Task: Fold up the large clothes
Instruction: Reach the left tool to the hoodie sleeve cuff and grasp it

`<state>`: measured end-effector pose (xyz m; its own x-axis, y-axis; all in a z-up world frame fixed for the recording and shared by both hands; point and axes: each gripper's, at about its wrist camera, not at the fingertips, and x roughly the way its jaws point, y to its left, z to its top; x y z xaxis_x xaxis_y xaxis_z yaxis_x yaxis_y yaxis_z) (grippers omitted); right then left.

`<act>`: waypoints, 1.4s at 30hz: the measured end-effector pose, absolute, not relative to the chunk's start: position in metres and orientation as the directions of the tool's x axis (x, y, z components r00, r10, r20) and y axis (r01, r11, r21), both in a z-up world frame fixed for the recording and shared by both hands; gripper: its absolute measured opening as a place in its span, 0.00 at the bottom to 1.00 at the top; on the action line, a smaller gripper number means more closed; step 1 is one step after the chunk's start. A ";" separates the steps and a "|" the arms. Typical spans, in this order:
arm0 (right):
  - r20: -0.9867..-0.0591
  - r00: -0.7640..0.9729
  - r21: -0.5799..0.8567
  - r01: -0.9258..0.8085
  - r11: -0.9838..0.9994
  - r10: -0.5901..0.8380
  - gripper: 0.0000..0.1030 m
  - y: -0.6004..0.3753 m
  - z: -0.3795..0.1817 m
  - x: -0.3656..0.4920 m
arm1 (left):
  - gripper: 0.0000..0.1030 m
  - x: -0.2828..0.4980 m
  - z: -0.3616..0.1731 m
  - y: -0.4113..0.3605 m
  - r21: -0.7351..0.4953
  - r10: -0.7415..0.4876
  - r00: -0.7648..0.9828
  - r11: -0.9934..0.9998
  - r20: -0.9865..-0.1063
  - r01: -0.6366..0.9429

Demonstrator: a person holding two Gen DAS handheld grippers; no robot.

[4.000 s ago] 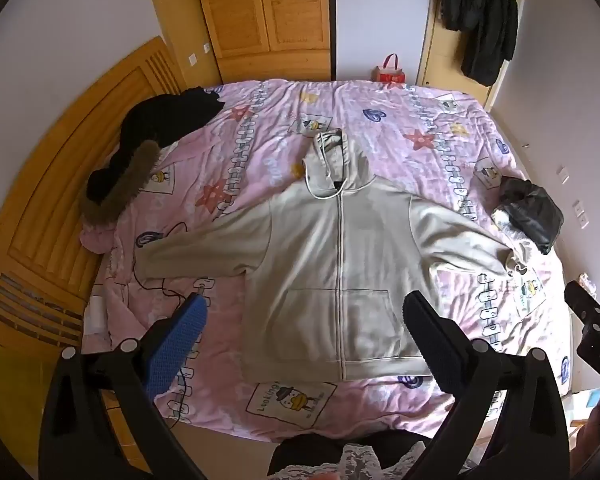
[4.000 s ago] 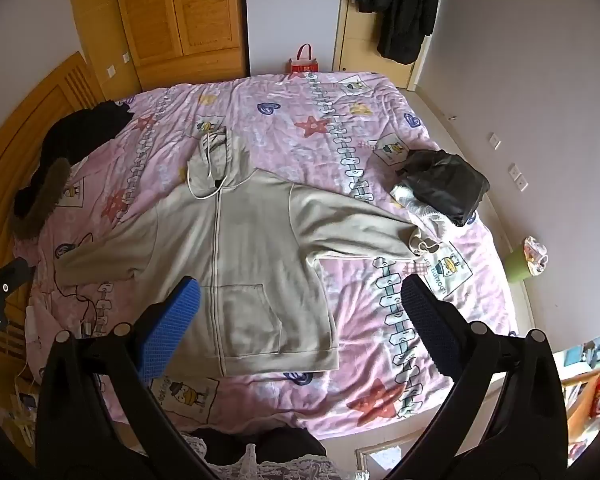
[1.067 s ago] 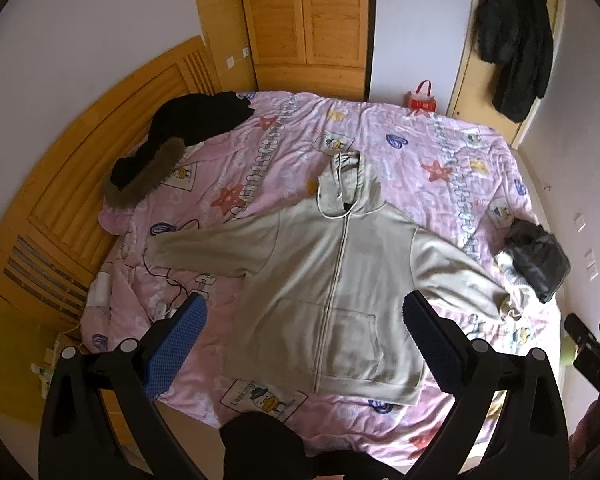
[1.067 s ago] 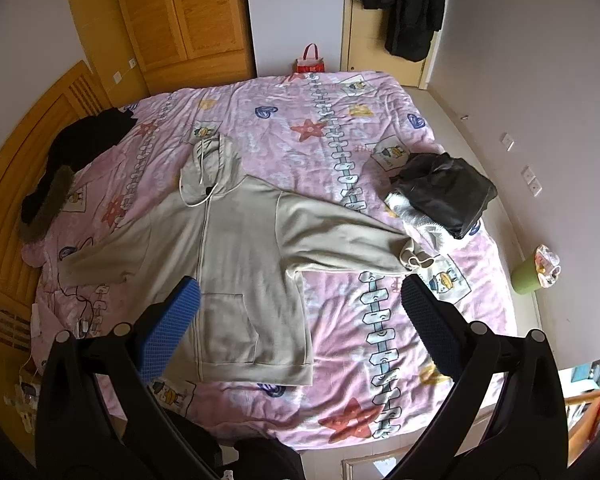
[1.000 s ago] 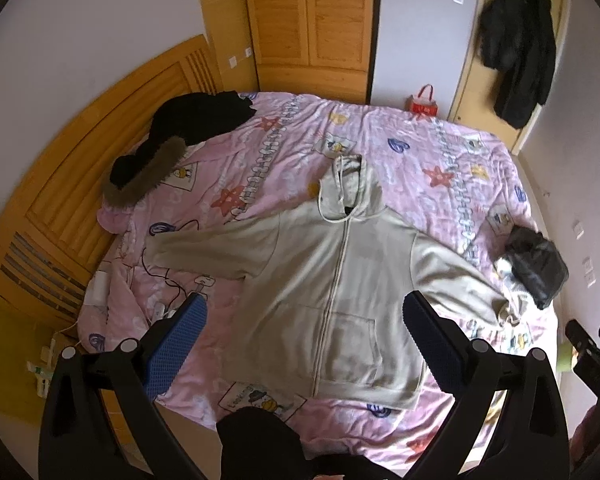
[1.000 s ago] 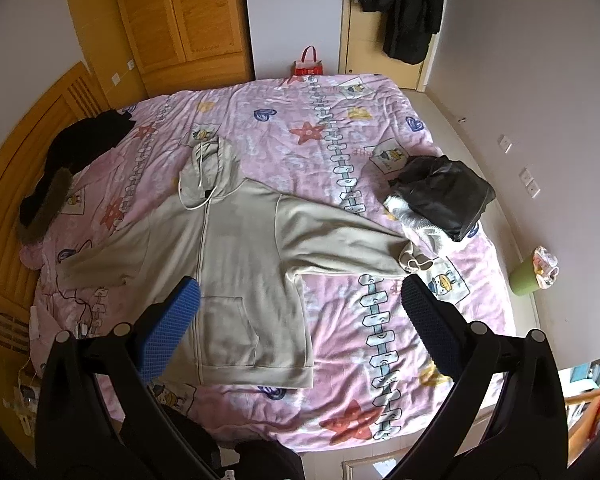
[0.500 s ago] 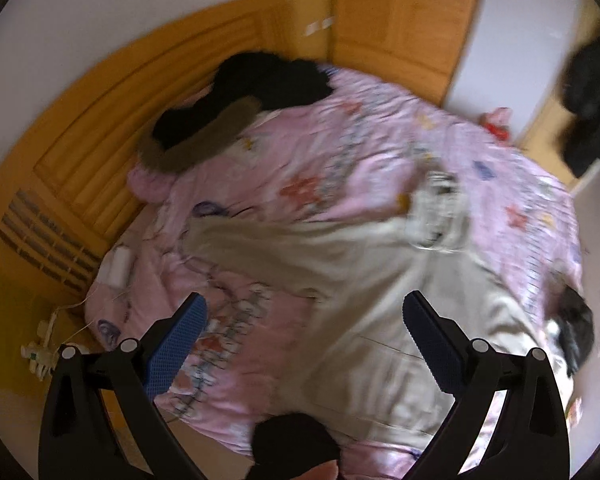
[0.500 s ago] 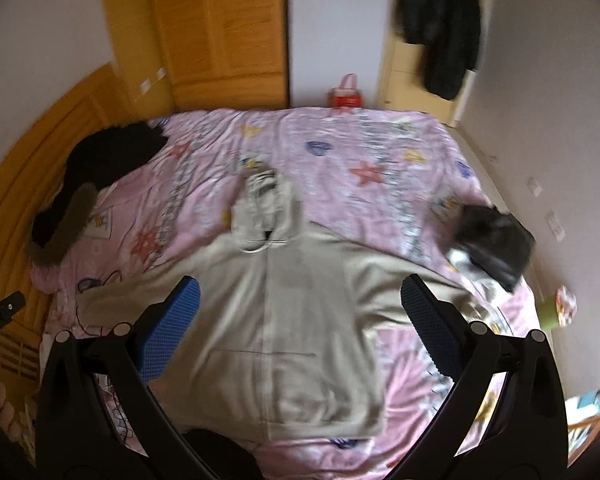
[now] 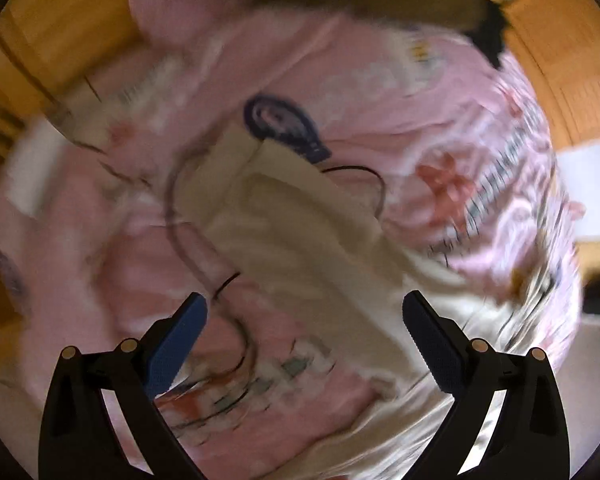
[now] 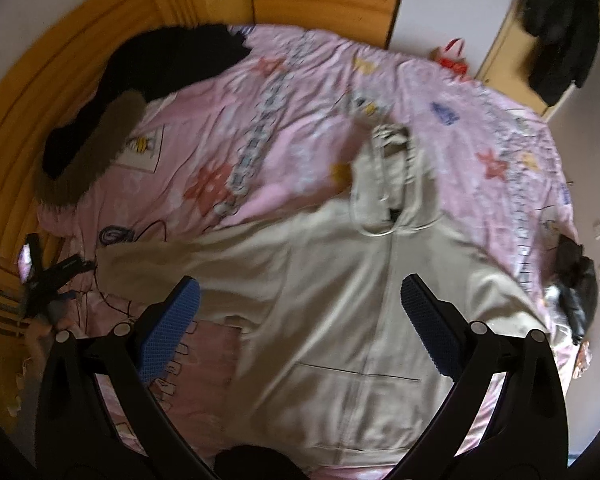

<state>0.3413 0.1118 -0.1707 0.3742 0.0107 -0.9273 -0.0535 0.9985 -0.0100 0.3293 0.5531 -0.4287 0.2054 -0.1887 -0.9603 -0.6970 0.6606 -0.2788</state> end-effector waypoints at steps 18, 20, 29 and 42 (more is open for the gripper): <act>-0.957 0.282 -0.092 -0.082 0.992 -0.065 0.95 0.168 -0.228 0.378 | 0.17 0.344 -0.587 0.612 -0.451 -0.492 0.256 0.332 -0.832 -0.828; -0.955 0.291 -0.088 -0.079 0.993 -0.061 0.95 0.167 -0.224 0.377 | 0.08 0.348 -0.578 0.605 -0.449 -0.475 0.249 0.373 -0.844 -0.812; -0.945 0.326 -0.054 -0.075 0.996 -0.026 0.95 0.146 -0.224 0.365 | 0.35 0.344 -0.531 0.605 -0.357 -0.294 0.232 0.512 -0.927 -0.781; -0.972 0.231 -0.044 -0.027 0.999 -0.036 0.95 0.118 -0.273 0.342 | 0.88 0.323 -0.584 0.645 -0.296 -0.266 0.184 0.487 -0.946 -0.822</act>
